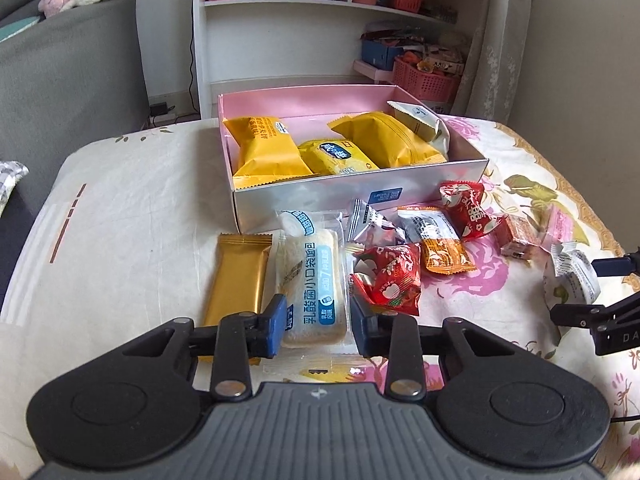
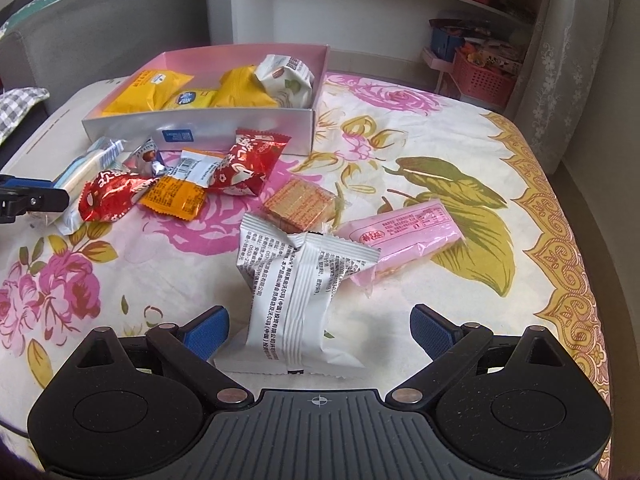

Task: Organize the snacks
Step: 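Grasp white milk-stick pack with left tool while right tool grasps white striped bag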

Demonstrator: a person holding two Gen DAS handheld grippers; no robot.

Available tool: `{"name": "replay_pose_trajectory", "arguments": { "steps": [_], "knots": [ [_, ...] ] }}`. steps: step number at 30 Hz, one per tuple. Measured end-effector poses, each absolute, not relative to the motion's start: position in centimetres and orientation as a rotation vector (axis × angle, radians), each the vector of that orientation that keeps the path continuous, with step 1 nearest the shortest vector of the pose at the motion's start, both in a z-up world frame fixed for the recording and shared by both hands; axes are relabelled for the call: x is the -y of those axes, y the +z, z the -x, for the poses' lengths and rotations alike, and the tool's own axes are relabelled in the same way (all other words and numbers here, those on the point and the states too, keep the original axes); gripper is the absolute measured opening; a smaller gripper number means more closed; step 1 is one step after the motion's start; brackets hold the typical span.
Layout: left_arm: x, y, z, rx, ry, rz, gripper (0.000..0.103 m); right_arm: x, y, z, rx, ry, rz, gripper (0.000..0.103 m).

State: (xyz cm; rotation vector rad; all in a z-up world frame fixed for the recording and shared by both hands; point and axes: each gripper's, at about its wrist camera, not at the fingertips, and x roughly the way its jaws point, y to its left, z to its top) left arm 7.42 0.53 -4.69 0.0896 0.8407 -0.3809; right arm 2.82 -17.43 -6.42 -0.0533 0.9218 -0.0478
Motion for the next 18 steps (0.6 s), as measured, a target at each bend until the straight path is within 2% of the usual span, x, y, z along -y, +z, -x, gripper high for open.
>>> {"name": "replay_pose_trajectory", "arguments": {
  "steps": [5,7,11,14,16,18],
  "knots": [
    [-0.2,-5.1,-7.7,-0.835,-0.385,-0.101,0.036,17.5,-6.3,-2.9,-0.928,-0.052,0.032,0.095],
    [0.0,-5.3,-7.9,-0.835,-0.381,-0.108,0.040,17.4,-6.4,-2.9,-0.930,-0.053,0.035,0.092],
    [0.2,-5.7,-8.5,-0.836,-0.360,-0.113,0.040,17.4,-6.6,-3.2,-0.939,-0.052,0.022,0.082],
    [0.1,-5.7,-8.6,-0.838,-0.352,-0.106,0.041,17.4,-6.6,-3.4,-0.947,-0.038,-0.006,0.065],
    [0.1,-5.5,-8.5,-0.835,-0.348,-0.115,0.032,17.4,-6.5,-3.5,-0.952,-0.016,-0.028,0.043],
    [0.1,-5.4,-8.5,-0.833,-0.354,-0.115,0.027,17.2,-6.4,-3.5,-0.950,-0.022,-0.023,0.036]
  ]
}}
